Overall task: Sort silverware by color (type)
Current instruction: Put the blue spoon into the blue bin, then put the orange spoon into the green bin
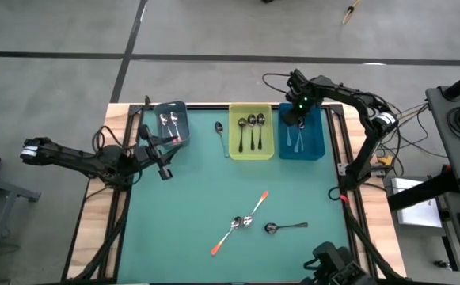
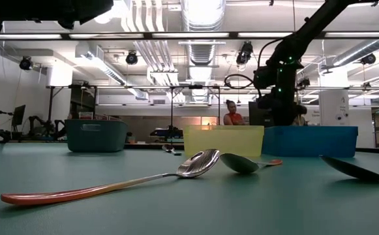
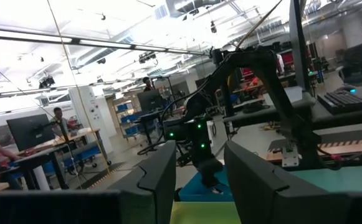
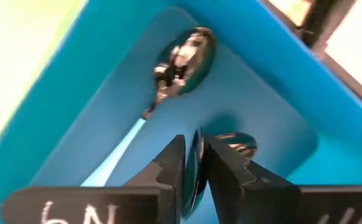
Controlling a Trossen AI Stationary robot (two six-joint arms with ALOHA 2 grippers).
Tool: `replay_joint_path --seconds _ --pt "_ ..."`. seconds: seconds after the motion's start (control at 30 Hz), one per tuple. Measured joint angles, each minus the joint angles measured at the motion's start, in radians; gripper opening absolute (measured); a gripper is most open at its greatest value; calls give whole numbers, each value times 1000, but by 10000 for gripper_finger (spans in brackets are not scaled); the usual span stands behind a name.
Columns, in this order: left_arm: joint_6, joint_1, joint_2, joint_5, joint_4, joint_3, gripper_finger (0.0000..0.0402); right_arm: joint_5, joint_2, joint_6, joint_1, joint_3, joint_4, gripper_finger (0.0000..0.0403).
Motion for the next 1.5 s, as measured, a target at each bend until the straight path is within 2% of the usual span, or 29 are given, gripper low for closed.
replay_joint_path --seconds 0.27,0.53,0.8,1.0,1.23,1.5 --pt "0 0 0 0 -1 0 118 69 0 1 -1 0 -1 86" --pt "4 0 0 0 -8 0 118 69 -4 52 2 26 -21 127" --pt "-11 0 15 0 -7 0 118 69 -81 107 74 56 -64 118" --pt "-101 0 47 -1 -10 0 118 69 -211 159 188 56 -62 100" --pt "-264 0 100 -1 -15 0 118 70 -345 218 389 56 -59 83" --pt "-497 0 182 0 -17 0 118 71 -406 229 644 54 -44 70"
